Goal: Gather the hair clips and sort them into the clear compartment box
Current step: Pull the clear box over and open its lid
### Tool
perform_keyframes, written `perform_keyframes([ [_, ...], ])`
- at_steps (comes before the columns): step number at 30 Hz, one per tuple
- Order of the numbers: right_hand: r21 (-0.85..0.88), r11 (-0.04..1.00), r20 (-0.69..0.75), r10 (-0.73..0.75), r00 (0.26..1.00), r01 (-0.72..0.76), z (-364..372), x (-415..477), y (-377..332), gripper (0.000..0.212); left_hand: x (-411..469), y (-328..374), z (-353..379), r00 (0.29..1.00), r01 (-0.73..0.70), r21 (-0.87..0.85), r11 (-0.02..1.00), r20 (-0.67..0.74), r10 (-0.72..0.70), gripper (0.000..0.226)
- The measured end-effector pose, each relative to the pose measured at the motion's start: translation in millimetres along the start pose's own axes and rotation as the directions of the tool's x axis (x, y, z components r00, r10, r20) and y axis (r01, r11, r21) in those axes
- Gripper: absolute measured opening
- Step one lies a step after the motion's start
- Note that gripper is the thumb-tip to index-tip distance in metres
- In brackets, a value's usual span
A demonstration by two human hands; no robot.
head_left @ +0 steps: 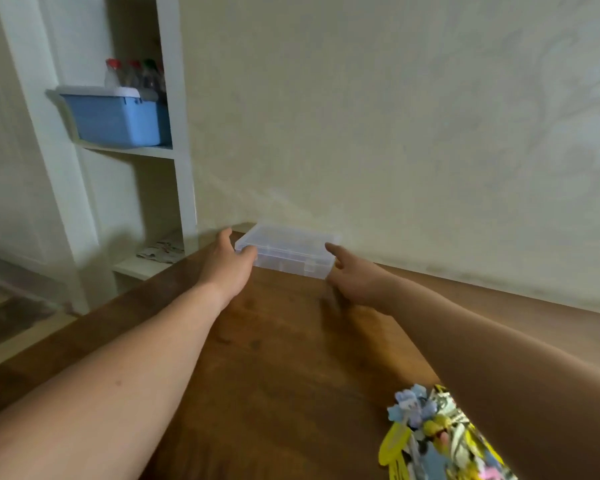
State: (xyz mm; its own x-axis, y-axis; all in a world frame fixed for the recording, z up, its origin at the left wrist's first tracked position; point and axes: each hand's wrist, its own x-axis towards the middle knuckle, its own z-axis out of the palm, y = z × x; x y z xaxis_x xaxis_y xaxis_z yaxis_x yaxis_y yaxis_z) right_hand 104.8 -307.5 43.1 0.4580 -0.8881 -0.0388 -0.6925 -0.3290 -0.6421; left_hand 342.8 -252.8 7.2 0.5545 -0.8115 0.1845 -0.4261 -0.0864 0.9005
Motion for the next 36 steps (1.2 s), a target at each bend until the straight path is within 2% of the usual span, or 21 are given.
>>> perform_keyframes([
  [5, 0.031, 0.999, 0.005, 0.018, 1.000, -0.018, -4, 1, 12, 0.063, 0, -1, 5, 0.996, -0.017, 0.038, 0.999, 0.094, 0.013, 0.072],
  [10, 0.077, 0.996, -0.069, 0.042, 0.997, -0.036, -48, -54, 67, 0.049, -41, 22, 28, 0.966, -0.091, 0.108, 0.990, 0.252, 0.062, 0.069],
  [11, 0.080, 0.996, -0.108, 0.046, 0.993, -0.038, -57, -71, 82, 0.047, -55, 31, 37, 0.952, -0.109, 0.104, 0.989, 0.296, 0.074, 0.059],
  [13, 0.091, 0.995, -0.195, 0.058, 0.979, -0.041, -73, -111, 112, 0.042, -80, 45, 62, 0.920, -0.164, 0.105, 0.981, 0.375, 0.114, 0.019],
  [19, 0.190, 0.977, -0.456, 0.173, 0.873, -0.094, -95, -197, 171, 0.039, -144, 75, 121, 0.863, -0.259, 0.025, 0.965, 0.454, 0.220, 0.018],
  [22, 0.187, 0.980, -0.508, 0.161, 0.846, -0.074, -91, -214, 176, 0.040, -159, 76, 127, 0.857, -0.284, -0.015, 0.959, 0.444, 0.261, 0.033],
  [27, 0.189, 0.979, -0.495, 0.158, 0.855, -0.071, -89, -222, 185, 0.058, -170, 75, 125, 0.858, -0.321, 0.002, 0.947, 0.423, 0.290, 0.039],
  [30, 0.168, 0.985, -0.482, 0.117, 0.868, -0.039, -88, -220, 185, 0.052, -168, 68, 126, 0.864, -0.338, 0.046, 0.940, 0.411, 0.291, 0.052],
  [36, 0.092, 0.994, -0.495, 0.097, 0.864, -0.059, -87, -211, 196, 0.067, -166, 69, 128, 0.866, -0.352, 0.095, 0.931, 0.411, 0.285, 0.045],
])
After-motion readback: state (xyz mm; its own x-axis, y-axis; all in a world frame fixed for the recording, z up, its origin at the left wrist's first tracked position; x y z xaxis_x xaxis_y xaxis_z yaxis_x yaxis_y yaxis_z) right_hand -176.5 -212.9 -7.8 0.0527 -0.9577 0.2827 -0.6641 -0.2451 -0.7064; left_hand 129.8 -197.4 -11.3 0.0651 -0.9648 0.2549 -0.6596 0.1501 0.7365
